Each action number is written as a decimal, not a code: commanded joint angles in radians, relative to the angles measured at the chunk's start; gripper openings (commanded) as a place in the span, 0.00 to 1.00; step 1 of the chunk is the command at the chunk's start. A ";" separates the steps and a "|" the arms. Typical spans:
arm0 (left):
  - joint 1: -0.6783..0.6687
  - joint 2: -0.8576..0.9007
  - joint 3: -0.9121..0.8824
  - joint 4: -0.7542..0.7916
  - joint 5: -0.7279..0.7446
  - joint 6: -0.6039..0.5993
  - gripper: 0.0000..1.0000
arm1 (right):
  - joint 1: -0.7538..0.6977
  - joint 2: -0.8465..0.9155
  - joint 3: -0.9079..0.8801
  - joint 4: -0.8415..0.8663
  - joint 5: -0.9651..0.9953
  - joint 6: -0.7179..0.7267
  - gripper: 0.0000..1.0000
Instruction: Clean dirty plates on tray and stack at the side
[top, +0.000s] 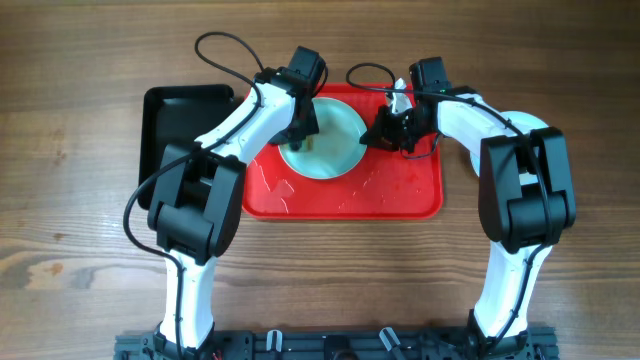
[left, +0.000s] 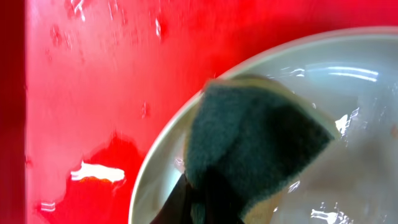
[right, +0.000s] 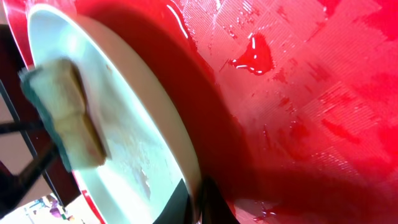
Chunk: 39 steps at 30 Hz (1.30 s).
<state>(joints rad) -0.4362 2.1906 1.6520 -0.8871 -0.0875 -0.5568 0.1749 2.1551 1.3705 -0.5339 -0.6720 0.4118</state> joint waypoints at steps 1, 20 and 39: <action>0.014 0.006 -0.015 -0.046 0.325 0.135 0.04 | -0.002 0.039 -0.005 -0.005 0.045 0.006 0.04; 0.239 -0.331 -0.015 -0.077 0.459 0.261 0.04 | -0.002 0.039 -0.005 0.018 0.046 0.000 0.04; 0.274 -0.382 -0.016 -0.288 0.137 0.257 0.04 | -0.002 0.034 0.000 0.063 0.050 -0.030 0.04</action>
<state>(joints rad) -0.1669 1.8122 1.6352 -1.1603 0.1490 -0.3111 0.1745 2.1601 1.3701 -0.4500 -0.6430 0.3985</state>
